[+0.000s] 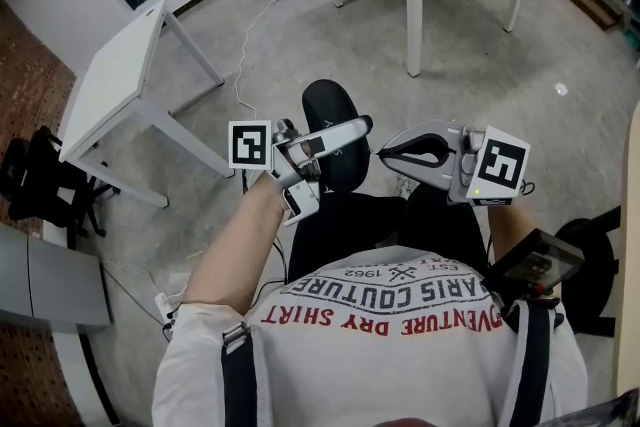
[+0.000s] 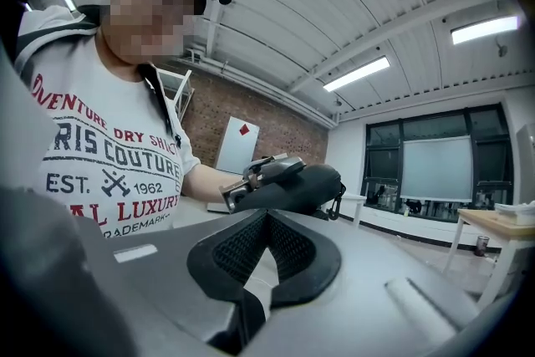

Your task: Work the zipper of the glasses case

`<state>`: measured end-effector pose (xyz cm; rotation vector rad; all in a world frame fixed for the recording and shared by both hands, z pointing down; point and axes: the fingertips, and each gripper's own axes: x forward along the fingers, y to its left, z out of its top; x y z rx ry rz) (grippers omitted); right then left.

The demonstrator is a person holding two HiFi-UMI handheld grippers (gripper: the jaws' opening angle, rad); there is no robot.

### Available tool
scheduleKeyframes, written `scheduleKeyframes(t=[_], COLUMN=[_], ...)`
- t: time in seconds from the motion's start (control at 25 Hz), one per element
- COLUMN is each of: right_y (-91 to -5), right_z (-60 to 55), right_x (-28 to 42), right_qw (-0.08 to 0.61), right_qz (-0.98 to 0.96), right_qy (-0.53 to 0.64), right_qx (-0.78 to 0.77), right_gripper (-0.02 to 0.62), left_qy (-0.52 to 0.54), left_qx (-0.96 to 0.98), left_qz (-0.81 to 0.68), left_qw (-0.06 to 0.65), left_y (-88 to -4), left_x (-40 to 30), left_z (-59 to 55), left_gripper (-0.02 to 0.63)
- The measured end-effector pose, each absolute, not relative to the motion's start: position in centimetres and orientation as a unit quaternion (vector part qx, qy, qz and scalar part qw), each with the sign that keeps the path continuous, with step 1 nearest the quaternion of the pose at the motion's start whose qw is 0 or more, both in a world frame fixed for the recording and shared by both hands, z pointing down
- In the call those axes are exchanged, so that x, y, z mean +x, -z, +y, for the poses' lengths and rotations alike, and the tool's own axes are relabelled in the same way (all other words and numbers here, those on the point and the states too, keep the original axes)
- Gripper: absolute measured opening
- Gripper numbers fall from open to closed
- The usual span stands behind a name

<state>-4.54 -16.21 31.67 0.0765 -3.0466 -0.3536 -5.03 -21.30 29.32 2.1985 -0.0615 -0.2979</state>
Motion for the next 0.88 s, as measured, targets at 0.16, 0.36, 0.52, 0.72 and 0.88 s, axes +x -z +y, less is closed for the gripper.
scheduleKeyframes(t=[0.16, 0.36, 0.52, 0.72, 0.88], right_y=[-31.8, -32.0, -32.1, -32.1, -32.4], right_z=[-16.1, -16.2, -16.1, -16.1, -15.9], right_x=[-4.8, -4.7, -4.8, -4.7, -4.6], right_qw=[0.036, 0.034, 0.037, 0.033, 0.031], right_qz=[-0.993, -0.993, -0.993, -0.994, -0.994], right_qy=[0.114, 0.109, 0.109, 0.105, 0.105], right_qx=[0.022, 0.024, 0.022, 0.020, 0.017], right_gripper=[-0.002, -0.002, -0.001, -0.002, 0.000], left_qy=[0.158, 0.177, 0.203, 0.223, 0.246], left_qx=[0.881, 0.877, 0.868, 0.857, 0.845], left_qz=[-0.045, -0.067, -0.085, -0.106, -0.123], left_qw=[0.443, 0.442, 0.445, 0.452, 0.458], left_y=[-28.3, -28.3, -27.8, -27.8, -27.9], left_x=[-5.8, -6.1, -6.7, -7.0, -7.4], left_z=[-22.5, -23.1, -24.0, -24.4, -24.7], left_gripper=[0.247, 0.247, 0.249, 0.249, 0.249])
